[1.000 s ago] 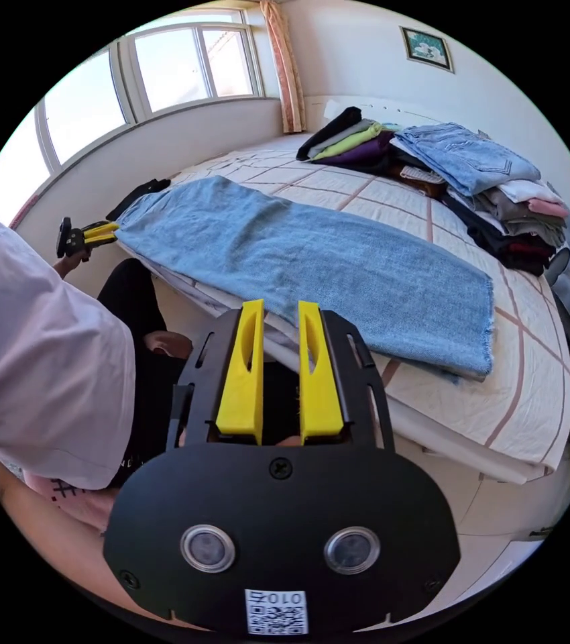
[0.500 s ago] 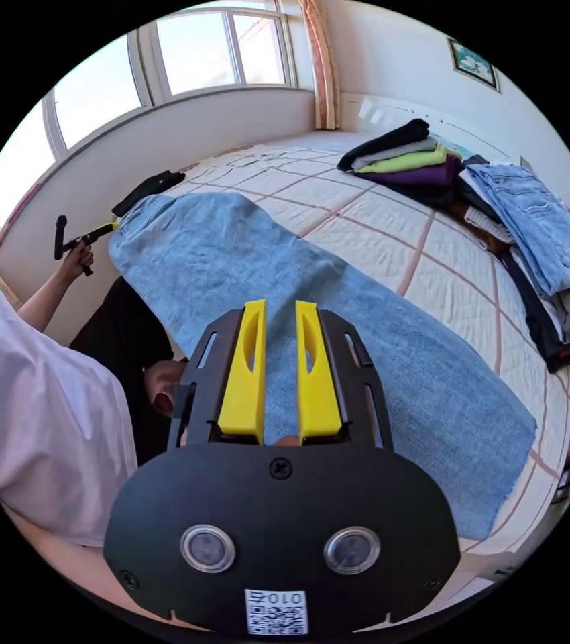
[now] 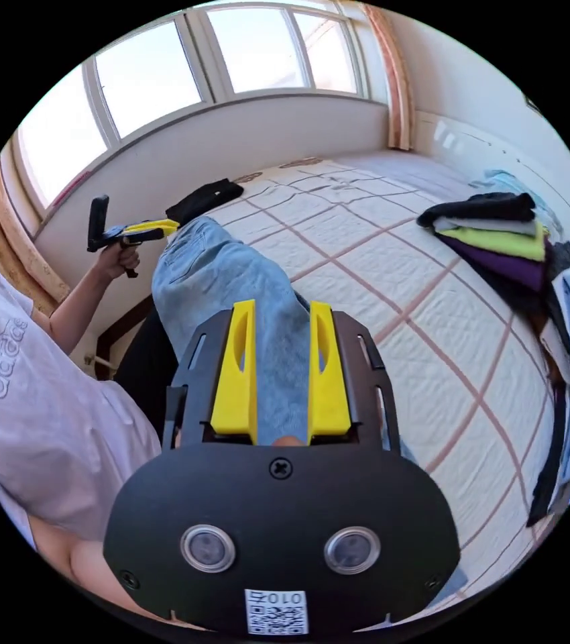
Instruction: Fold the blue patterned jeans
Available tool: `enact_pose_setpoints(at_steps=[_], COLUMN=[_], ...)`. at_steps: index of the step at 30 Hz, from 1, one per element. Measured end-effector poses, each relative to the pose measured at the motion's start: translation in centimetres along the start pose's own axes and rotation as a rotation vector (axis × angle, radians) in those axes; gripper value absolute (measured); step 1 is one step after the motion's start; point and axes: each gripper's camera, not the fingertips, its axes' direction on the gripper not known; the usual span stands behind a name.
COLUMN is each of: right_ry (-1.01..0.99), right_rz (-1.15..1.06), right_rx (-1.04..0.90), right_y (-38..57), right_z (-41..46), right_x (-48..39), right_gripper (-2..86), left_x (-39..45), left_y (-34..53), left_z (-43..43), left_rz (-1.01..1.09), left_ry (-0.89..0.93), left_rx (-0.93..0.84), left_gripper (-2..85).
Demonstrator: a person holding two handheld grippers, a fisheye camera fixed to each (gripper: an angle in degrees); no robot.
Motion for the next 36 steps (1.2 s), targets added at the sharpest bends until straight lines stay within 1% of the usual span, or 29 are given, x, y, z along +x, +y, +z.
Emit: enact_pose_setpoints(at_steps=[1, 3, 5, 8, 9, 11, 12, 14, 16, 18, 21, 22, 23, 24, 25, 28, 30, 31, 34, 36], right_ry=[-0.027, -0.135, -0.197, -0.079, -0.101, -0.146, -0.143, -0.125, -0.152, -0.192, -0.213, -0.211, -0.194, -0.159, -0.138, -0.032, 0.024, 0.037, 0.1, 0.176], right_rz=[-0.01, -0.021, -0.047, -0.224, -0.319, -0.438, -0.464, -0.454, -0.394, -0.308, -0.245, -0.247, -0.256, -0.281, -0.298, -0.371, -0.376, -0.367, -0.346, -0.361], right_rx=[-0.035, -0.133, -0.167, -0.102, -0.081, -0.052, -0.067, -0.128, -0.179, -0.149, -0.119, -0.119, -0.112, -0.095, -0.086, -0.044, -0.009, 0.003, 0.04, 0.063], right_y=[-1.0, -3.6, -4.8, -4.0, -3.0, -1.0, 0.1, 1.5, 2.5, 3.6, 3.8, 3.9, 3.9, 4.2, 4.3, 5.1, 5.6, 5.6, 6.0, 6.2], right_z=[1.0, 4.3, 5.2, 3.8, 3.3, 3.2, 4.1, 6.5, 9.3, 11.2, 11.6, 11.6, 11.7, 11.7, 11.7, 11.8, 11.8, 11.8, 12.0, 12.2], right_x=[0.5, 2.1, 1.8, -2.5, -4.6, -7.3, -8.4, -9.1, -9.0, -8.3, -7.6, -7.6, -8.0, -8.6, -9.0, -10.8, -11.7, -11.8, -12.7, -14.0], right_gripper=[10.4, 8.9, 5.9, 3.9, 3.9, 4.3, 5.0, 5.7, 6.2, 6.5, 5.6, 5.3, 5.1, 5.0, 4.9, 4.7, 4.3, 4.1, 3.2, 3.1], left_x=[1.6, 4.2, 5.7, 6.0, 6.0, 6.3, 6.5, 7.0, 7.5, 7.9, 9.0, 9.9, 10.8, 11.3, 12.2, 15.2, 17.4, 18.7, 21.5, 23.3], left_y=[-0.9, -1.4, -1.2, -0.9, -0.9, -1.3, -1.4, -2.0, -2.2, -2.2, -3.1, -3.8, -4.7, -5.3, -6.6, -9.5, -10.4, -10.6, -10.9, -10.9], left_z=[2.1, 4.8, 8.1, 10.1, 10.5, 11.9, 12.2, 13.2, 13.7, 14.1, 14.0, 13.0, 11.9, 11.6, 11.6, 14.2, 15.9, 16.8, 18.1, 18.8], left_rz=[0.028, 0.093, 0.088, 0.018, 0.001, -0.018, -0.016, -0.026, -0.03, -0.032, -0.02, -0.006, -0.004, 0.001, 0.001, -0.008, 0.002, 0.001, -0.024, 0.007], left_ry=[0.053, 0.018, 0.009, 0.002, 0.008, 0.004, -0.001, -0.008, -0.012, -0.015, -0.018, -0.043, -0.05, -0.04, -0.019, 0.033, -0.016, -0.069, -0.198, -0.272], left_rx=[-0.05, -0.124, -0.219, -0.216, -0.217, -0.232, -0.234, -0.237, -0.231, -0.215, -0.223, -0.174, -0.126, -0.119, -0.142, -0.289, -0.33, -0.34, -0.333, -0.334], left_gripper=[8.4, 8.8, 8.9, 9.0, 9.0, 9.1, 9.1, 9.1, 9.0, 8.9, 8.9, 9.2, 9.6, 9.8, 10.6, 13.7, 14.9, 15.3, 15.5, 15.1])
